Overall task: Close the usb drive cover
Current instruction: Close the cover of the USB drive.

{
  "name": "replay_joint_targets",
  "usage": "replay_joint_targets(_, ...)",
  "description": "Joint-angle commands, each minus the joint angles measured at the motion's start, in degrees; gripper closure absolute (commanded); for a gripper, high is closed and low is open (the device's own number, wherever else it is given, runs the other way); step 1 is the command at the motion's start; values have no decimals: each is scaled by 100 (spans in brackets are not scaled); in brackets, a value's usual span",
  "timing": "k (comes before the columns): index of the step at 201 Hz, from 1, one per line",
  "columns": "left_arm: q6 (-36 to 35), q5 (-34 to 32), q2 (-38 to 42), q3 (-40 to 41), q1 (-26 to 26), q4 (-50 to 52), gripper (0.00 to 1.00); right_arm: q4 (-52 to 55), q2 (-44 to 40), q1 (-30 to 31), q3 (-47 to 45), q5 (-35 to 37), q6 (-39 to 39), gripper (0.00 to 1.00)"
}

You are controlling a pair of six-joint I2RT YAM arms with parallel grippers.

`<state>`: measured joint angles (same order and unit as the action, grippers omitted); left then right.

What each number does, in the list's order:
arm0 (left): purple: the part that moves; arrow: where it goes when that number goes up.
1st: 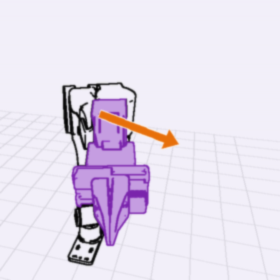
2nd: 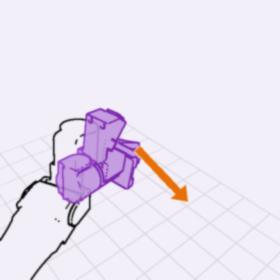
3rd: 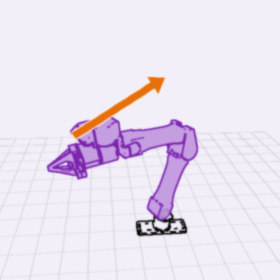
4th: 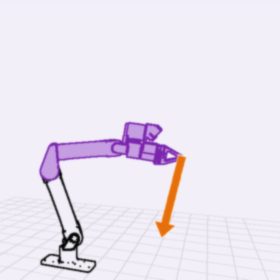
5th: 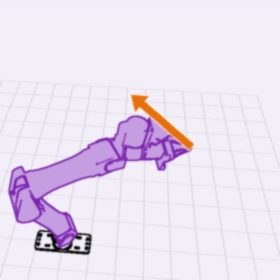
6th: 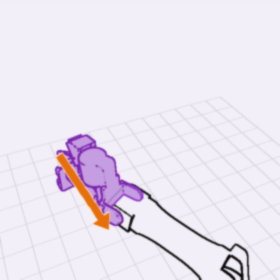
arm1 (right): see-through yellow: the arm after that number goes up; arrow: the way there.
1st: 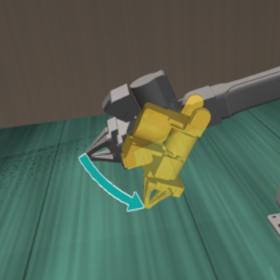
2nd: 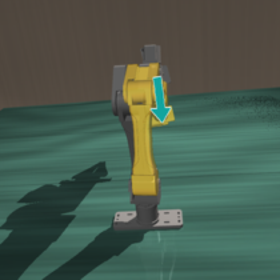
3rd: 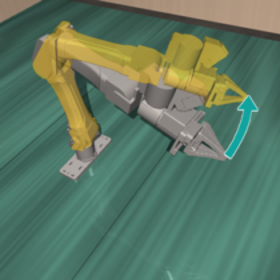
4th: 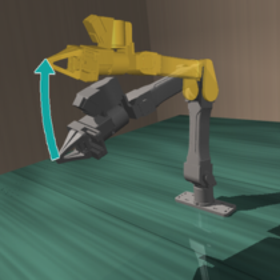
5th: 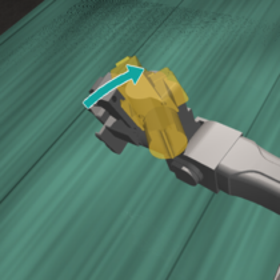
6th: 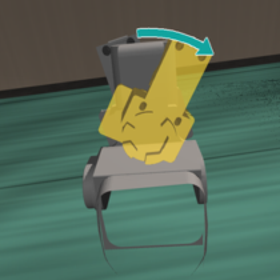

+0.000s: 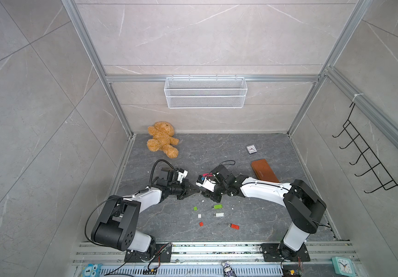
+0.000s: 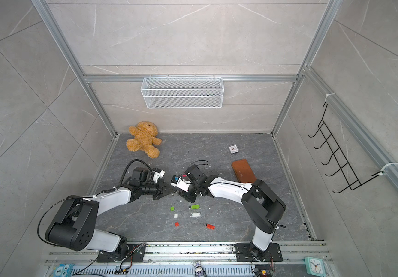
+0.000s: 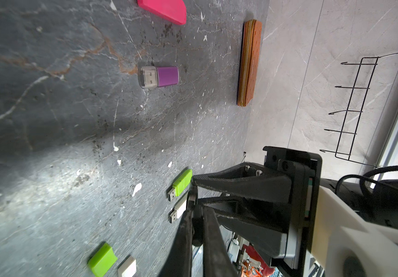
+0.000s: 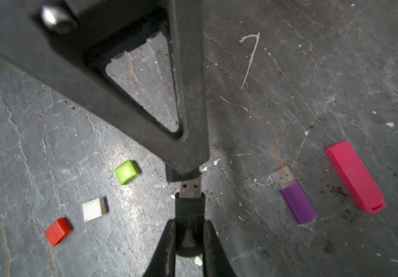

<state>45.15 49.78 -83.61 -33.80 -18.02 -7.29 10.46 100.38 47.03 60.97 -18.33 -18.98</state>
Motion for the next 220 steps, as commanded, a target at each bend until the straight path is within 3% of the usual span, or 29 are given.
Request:
replay_joint_targets(1,-156,20,-14,-191,-21,70,99,-68,-150,37,29,-192,147,93)
replay_joint_targets(133,-182,40,-19,-149,-26,57,99,-135,-249,38,-58,-31,196,93)
replay_joint_targets(220,-165,154,-170,-192,-84,-50,99,-206,-326,44,-43,-400,239,93)
